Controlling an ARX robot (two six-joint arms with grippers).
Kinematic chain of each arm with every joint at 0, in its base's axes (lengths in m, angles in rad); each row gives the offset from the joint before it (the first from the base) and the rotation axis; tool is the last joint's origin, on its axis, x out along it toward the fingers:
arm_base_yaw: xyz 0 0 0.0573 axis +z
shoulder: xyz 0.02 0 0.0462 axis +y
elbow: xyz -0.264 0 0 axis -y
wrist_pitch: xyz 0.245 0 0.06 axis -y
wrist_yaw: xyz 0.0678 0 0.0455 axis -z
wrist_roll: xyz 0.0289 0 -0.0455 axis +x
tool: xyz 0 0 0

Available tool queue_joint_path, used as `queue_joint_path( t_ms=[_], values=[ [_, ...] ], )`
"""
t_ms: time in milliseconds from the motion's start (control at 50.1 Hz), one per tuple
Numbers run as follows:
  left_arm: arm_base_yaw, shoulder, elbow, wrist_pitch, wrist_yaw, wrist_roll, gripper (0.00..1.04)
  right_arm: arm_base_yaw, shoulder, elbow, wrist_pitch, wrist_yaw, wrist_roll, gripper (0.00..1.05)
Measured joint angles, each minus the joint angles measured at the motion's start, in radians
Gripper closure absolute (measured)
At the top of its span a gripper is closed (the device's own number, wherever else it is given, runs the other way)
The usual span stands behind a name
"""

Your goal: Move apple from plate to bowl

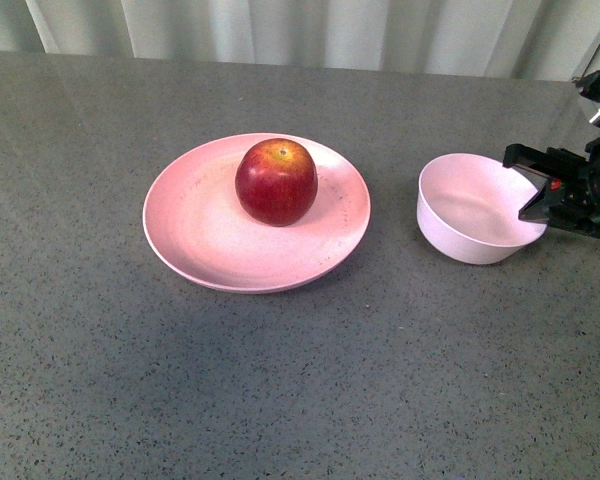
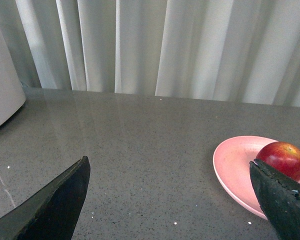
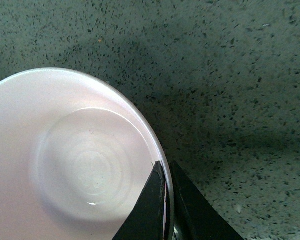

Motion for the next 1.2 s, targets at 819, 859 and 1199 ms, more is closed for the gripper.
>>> queue_joint_path(
  t_ms=[819, 859, 1199],
  values=[
    [0.000, 0.000, 0.000, 0.000, 0.000, 0.000, 0.09, 0.029, 0.042, 0.048, -0.012, 0.011, 0.019, 0.60],
    [0.000, 0.000, 0.000, 0.000, 0.000, 0.000, 0.09, 0.026, 0.031, 0.044, -0.010, 0.007, 0.019, 0.54],
    [0.000, 0.000, 0.000, 0.000, 0.000, 0.000, 0.09, -0.065, -0.261, -0.097, 0.076, -0.024, -0.121, 0.09]
  ],
)
